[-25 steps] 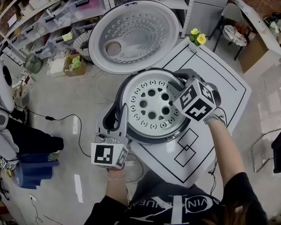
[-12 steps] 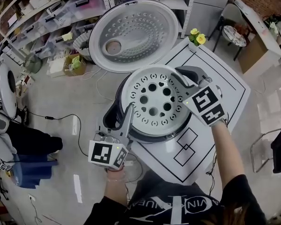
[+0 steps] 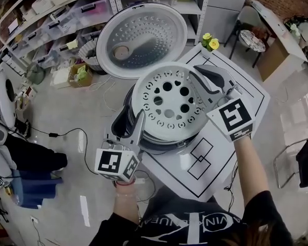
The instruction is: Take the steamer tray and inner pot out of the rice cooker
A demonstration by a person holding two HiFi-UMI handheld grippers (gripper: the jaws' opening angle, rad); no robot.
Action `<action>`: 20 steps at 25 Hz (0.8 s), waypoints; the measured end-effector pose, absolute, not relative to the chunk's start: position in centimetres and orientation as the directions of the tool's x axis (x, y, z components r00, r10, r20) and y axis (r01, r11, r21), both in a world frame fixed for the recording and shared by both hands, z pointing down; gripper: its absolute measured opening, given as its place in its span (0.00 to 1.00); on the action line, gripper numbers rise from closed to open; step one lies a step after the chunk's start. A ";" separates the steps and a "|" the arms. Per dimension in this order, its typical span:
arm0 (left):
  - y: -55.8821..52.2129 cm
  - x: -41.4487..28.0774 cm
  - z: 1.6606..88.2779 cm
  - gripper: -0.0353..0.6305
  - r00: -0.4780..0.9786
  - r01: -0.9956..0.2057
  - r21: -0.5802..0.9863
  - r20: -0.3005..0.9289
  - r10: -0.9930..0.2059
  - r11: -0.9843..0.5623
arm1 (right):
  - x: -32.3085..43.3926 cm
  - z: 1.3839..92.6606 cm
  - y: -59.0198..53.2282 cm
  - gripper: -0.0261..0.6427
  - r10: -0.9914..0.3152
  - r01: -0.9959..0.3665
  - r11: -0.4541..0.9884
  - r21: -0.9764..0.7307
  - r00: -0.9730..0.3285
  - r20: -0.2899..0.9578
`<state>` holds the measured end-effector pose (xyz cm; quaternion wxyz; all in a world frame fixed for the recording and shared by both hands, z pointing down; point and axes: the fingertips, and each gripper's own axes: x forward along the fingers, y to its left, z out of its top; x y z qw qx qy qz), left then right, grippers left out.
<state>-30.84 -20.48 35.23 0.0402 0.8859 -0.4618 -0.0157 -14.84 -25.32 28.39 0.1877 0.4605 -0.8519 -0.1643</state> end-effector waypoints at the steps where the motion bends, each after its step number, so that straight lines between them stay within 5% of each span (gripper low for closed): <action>1: -20.3 -30.7 35.1 0.30 0.576 -0.816 0.082 0.021 -0.817 -0.572 | -14.8 27.9 -24.8 0.11 -0.849 -0.724 0.514 0.460 -0.507 0.151; 8: -19.5 -27.6 33.1 0.24 0.574 -0.817 0.006 0.093 -0.813 -0.576 | -13.0 24.7 -22.4 0.11 -0.850 -0.727 0.476 0.496 -0.525 0.045; 20: -17.6 -19.7 27.8 0.20 0.553 -0.833 -0.007 -0.016 -0.833 -0.553 | -4.3 20.7 -20.1 0.11 -0.836 -0.737 0.446 0.507 -0.546 -0.058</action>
